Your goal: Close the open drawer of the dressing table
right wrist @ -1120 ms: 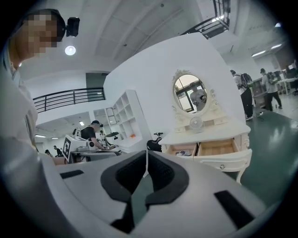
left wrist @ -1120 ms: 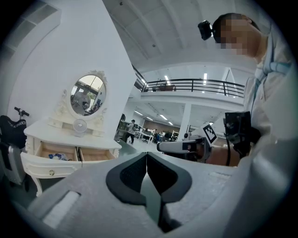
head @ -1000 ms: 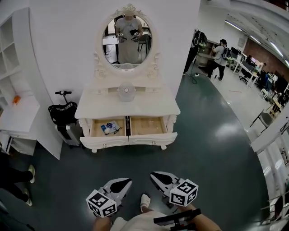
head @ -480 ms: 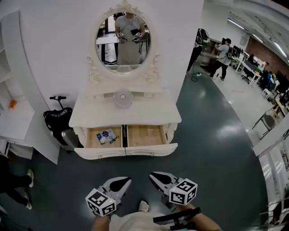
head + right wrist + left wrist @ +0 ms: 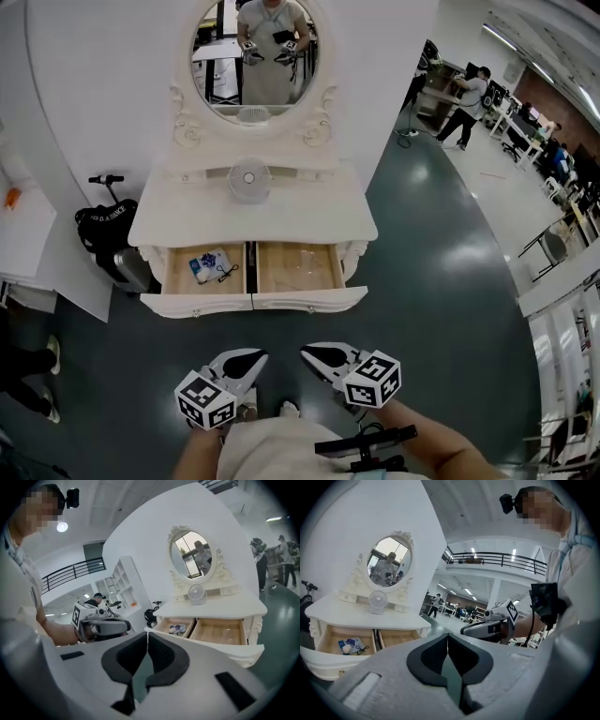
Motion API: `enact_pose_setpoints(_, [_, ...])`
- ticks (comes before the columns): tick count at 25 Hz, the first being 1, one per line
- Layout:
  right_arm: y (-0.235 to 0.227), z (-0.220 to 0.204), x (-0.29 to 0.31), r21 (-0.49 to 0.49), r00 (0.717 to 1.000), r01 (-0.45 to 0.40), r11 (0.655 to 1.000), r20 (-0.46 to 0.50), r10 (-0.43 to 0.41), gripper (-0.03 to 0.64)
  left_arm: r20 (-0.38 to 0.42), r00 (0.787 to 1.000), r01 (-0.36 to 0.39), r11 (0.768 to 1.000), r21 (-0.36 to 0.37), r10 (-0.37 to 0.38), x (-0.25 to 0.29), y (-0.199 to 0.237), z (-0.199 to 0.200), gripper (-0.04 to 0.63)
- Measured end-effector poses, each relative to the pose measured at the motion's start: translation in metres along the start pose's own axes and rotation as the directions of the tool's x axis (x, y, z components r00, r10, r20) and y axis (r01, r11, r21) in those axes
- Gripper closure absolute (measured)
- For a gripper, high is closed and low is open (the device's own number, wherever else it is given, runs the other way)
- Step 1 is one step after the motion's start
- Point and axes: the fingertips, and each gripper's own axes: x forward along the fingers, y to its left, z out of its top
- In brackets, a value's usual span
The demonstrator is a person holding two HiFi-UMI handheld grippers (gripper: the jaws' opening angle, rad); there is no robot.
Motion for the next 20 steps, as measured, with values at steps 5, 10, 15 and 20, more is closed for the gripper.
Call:
enact_pose_setpoints(5, [-0.014, -0.011, 0.019, -0.003, 0.998, -0.014, 1.000, -0.062, 0.014, 0.600, -0.034, 0.999, 0.029, 0.999, -0.016, -0.029, 0.013, 0.026, -0.007, 0.586])
enact_pose_setpoints(10, [-0.045, -0.021, 0.042, 0.024, 0.998, 0.059, 0.998, -0.040, -0.058, 0.598, -0.045, 0.998, 0.052, 0.998, -0.037, -0.053, 0.029, 0.055, -0.020, 0.586])
enact_pose_setpoints(15, [-0.069, -0.037, 0.066, 0.035, 0.990, 0.139, 0.990, -0.042, -0.138, 0.551, -0.082, 0.995, 0.058, 0.998, -0.030, -0.060, 0.045, 0.078, -0.038, 0.586])
enact_pose_setpoints(20, [-0.094, -0.045, 0.077, 0.035, 0.973, 0.231, 0.972, -0.029, -0.230, 0.522, -0.095, 0.993, 0.063, 0.996, -0.059, -0.069, 0.059, 0.095, -0.053, 0.586])
